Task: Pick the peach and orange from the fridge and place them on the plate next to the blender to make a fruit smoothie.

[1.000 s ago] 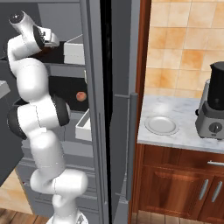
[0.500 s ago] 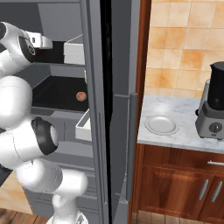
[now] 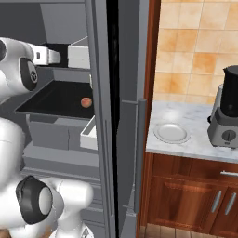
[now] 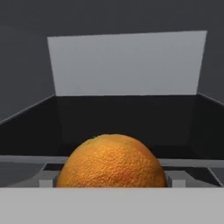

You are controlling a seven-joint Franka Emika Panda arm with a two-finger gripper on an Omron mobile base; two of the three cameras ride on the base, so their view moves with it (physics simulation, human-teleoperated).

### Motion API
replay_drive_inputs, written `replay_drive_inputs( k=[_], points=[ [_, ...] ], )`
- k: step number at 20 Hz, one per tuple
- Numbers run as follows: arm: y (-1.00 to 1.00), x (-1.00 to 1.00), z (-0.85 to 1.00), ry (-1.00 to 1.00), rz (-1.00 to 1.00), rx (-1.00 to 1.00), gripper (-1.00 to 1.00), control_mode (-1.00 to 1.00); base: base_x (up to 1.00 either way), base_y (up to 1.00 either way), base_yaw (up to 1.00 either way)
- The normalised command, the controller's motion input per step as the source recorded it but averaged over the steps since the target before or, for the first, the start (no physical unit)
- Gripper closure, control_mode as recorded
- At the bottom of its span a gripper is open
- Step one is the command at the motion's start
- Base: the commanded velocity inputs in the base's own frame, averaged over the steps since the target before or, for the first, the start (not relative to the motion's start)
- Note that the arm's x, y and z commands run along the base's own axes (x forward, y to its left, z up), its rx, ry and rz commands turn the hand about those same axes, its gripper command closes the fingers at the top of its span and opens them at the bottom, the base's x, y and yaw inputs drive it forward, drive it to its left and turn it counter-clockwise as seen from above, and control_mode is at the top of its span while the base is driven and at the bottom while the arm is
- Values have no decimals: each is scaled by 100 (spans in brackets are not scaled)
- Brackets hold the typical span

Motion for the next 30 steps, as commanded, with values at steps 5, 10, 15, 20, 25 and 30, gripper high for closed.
replay_drive_inputs(
  k=[5,10,15,20,25,30],
  points=[
    [-50,-100,9,4,0,0,100,-100,0,0,0],
    [-49,-100,-16,19,0,0,100,-100,0,0,0],
    [-28,-100,-51,24,0,-3,100,-100,0,0,0],
    [-3,-100,-89,25,0,-13,100,-100,0,0,0],
    [11,-62,-62,9,0,-17,100,-100,0,0,0],
    [2,-8,-2,0,0,-1,100,-100,0,0,0]
  ],
)
